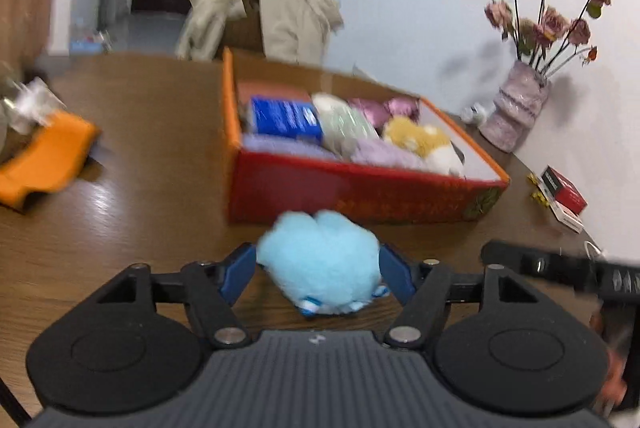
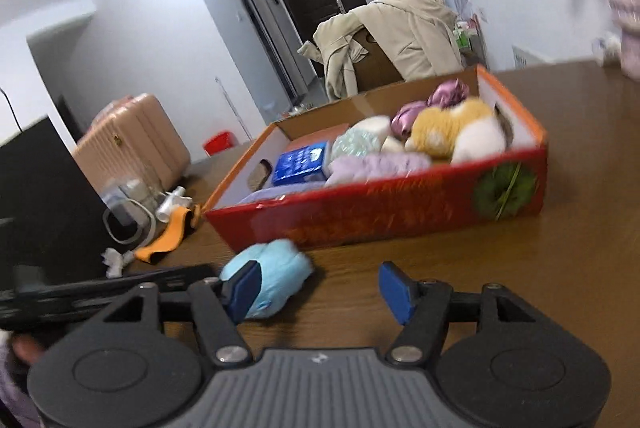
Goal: Organize soft objects
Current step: 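Move the right tool to the light-blue plush and grasp it, then lift the light-blue plush into the box and open the right tool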
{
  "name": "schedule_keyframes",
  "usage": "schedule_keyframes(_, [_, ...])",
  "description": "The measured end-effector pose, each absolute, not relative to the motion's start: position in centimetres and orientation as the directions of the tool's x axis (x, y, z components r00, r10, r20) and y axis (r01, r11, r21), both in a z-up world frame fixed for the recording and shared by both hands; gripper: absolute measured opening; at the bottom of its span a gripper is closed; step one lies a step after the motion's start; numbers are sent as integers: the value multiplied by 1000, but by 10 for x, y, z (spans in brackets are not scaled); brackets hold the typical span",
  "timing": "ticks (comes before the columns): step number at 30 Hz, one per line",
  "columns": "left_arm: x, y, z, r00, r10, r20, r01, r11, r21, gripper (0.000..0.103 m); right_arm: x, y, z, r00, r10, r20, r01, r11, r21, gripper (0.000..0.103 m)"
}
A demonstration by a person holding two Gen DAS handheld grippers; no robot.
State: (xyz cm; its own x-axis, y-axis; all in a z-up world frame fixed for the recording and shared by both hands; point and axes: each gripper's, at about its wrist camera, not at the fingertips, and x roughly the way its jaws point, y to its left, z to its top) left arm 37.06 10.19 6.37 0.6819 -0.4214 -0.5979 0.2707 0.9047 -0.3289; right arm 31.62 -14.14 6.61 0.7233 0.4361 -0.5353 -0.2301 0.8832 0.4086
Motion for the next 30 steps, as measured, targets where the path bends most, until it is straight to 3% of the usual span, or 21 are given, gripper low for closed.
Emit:
schedule_keyframes(7, [381, 118, 55, 701, -421, -576, 193, 889, -415, 68, 347, -124, 48, 719, 409, -562, -179, 890, 419, 64])
schedule_keyframes(10, [379, 132, 52, 703, -460, -543, 185, 855, -485, 68, 369, -119, 46, 714, 451, -535, -184, 859, 478, 64])
schedule_keyframes(17, [381, 140, 41, 655, -503, -564, 158, 821, -549, 68, 402, -99, 23, 659, 536, -527, -232, 812, 535, 59])
schedule_keyframes(20, [388, 140, 29, 627, -530, -570, 143, 798, -585, 56, 401, -95, 16, 645, 543, -538, -246, 814, 526, 57])
schedule_keyframes(23, [390, 141, 23, 598, -573, -561, 143, 764, -629, 42, 401, -92, 13, 619, 569, -542, -270, 802, 534, 38])
schedule_keyframes(30, [384, 132, 23, 620, -565, -544, 183, 779, -600, 39, 394, -91, 15, 626, 562, -541, -281, 810, 515, 35])
